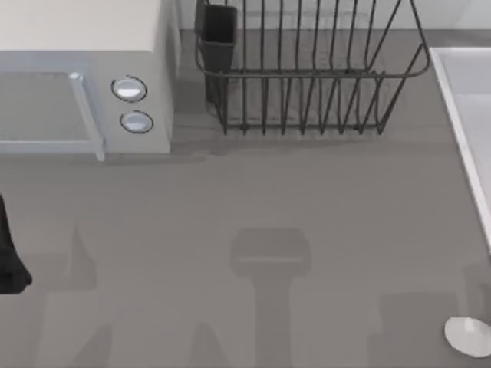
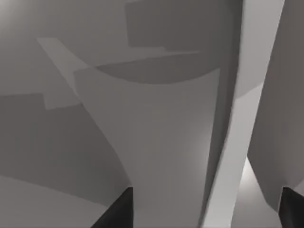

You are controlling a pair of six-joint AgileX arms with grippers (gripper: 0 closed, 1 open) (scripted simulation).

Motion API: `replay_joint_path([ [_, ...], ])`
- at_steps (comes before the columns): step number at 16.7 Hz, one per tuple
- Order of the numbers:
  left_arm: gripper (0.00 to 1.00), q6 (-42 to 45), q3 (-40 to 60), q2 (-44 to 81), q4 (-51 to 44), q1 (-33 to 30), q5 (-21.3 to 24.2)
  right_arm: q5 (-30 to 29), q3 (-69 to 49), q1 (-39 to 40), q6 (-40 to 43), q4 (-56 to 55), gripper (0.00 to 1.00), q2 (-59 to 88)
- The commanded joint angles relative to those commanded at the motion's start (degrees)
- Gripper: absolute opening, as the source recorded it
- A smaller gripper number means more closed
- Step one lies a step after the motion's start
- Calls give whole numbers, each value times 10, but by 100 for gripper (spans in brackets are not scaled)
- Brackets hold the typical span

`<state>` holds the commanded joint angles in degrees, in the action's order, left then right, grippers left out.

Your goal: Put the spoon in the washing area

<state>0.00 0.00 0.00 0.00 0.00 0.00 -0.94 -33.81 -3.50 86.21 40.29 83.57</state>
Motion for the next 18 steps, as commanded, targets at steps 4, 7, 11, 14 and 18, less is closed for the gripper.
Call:
replay_joint_path([
  [4,100,0,0,0,0,0,0,0,-33,2,8,43,0,-14],
  [7,100,0,0,0,0,0,0,0,-85,1,11,135,0,-43],
  [11,100,0,0,0,0,0,0,0,-152,-2,8,247,0,-85],
  [14,100,0,0,0,0,0,0,0,-169,-3,4,270,0,-101],
  [18,100,0,0,0,0,0,0,0,-168,-2,4,269,0,-98],
])
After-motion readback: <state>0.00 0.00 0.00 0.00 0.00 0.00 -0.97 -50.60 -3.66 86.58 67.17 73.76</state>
